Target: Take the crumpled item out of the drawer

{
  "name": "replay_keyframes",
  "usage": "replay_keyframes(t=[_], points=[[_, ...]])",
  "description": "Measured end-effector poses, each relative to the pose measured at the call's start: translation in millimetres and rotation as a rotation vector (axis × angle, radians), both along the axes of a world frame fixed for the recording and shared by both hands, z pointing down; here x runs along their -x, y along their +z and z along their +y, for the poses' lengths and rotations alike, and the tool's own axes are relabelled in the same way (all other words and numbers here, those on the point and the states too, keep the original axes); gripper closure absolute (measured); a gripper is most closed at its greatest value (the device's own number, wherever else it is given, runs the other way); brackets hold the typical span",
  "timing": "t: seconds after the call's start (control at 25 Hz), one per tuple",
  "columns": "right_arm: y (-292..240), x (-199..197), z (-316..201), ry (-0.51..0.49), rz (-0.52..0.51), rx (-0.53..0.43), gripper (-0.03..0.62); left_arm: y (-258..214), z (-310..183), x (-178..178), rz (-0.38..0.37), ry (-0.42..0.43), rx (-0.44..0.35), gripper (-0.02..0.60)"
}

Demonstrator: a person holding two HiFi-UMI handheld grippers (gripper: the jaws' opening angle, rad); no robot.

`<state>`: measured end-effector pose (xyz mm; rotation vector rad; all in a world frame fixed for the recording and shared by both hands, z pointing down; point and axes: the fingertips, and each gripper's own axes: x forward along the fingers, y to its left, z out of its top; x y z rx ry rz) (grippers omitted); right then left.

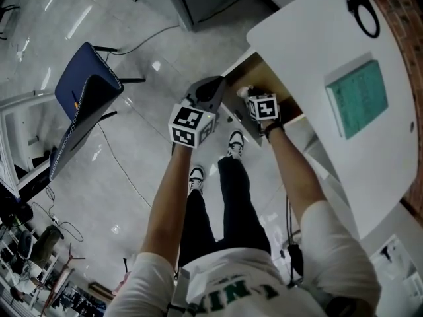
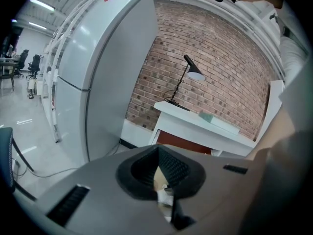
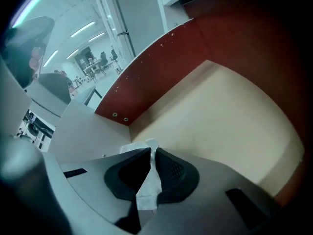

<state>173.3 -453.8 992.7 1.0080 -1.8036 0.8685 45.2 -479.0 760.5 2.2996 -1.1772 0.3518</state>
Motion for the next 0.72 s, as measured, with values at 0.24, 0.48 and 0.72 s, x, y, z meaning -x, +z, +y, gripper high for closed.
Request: replay_keyframes(t=[0.24,0.48,0.72], points=[[-26,-7,-6,0.029,0.011,-0.066,0.571,-14,12,-1,0.020,0.006,0.006,0.586],[-71,-6,3,0.056,0.004,-0.112,0.572,-37,30,-4,0.013,0.028,-0.008,0.586],[-125,3,20,0.088,-0.014,-0.171,0.572,-77,56,-3,0.023,0.052,-0.044,0.586]])
